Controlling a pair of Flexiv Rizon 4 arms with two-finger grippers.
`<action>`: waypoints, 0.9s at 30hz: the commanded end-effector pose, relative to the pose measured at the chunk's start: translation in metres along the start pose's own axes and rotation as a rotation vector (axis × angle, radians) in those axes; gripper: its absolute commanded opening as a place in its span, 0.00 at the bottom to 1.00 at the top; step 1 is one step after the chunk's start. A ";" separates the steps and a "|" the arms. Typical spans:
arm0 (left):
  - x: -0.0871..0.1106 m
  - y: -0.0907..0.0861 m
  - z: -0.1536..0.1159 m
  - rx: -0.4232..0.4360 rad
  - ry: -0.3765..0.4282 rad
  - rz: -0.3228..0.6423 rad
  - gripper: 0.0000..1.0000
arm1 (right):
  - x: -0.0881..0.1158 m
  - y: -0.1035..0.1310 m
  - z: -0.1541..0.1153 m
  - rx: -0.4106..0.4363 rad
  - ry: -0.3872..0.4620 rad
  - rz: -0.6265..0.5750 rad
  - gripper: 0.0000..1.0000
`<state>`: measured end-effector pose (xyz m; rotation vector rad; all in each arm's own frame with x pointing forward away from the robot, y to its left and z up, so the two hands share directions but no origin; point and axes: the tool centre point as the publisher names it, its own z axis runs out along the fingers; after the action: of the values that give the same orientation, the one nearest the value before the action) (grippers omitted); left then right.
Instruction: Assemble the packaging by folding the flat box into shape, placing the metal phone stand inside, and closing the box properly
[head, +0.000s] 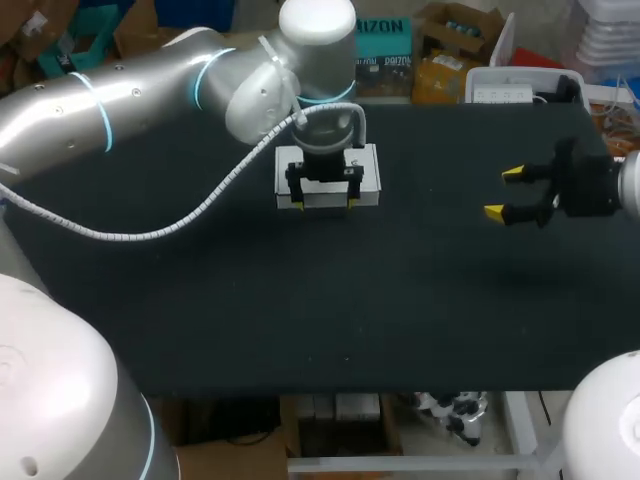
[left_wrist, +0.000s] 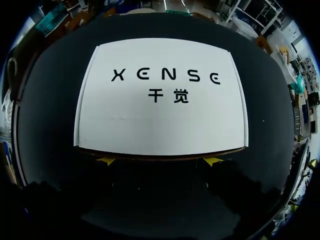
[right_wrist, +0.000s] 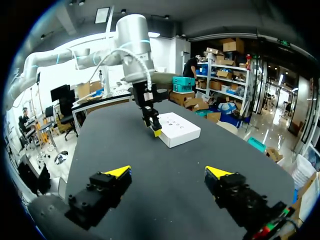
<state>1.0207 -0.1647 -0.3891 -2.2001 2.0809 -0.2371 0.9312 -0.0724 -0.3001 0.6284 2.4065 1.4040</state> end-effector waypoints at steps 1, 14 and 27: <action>-0.003 -0.022 0.004 -0.071 0.006 -0.001 1.00 | -0.001 -0.001 -0.001 -0.007 0.006 0.000 1.00; -0.017 -0.063 0.011 -0.101 0.027 -0.008 1.00 | -0.001 -0.001 -0.001 -0.007 0.006 0.000 1.00; -0.032 -0.006 -0.042 0.034 0.101 0.092 1.00 | -0.001 -0.001 -0.001 -0.007 0.006 0.000 1.00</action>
<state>1.0521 -0.1479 -0.3680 -2.1886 2.2515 -0.2077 0.9312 -0.0727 -0.2999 0.6292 2.4069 1.4040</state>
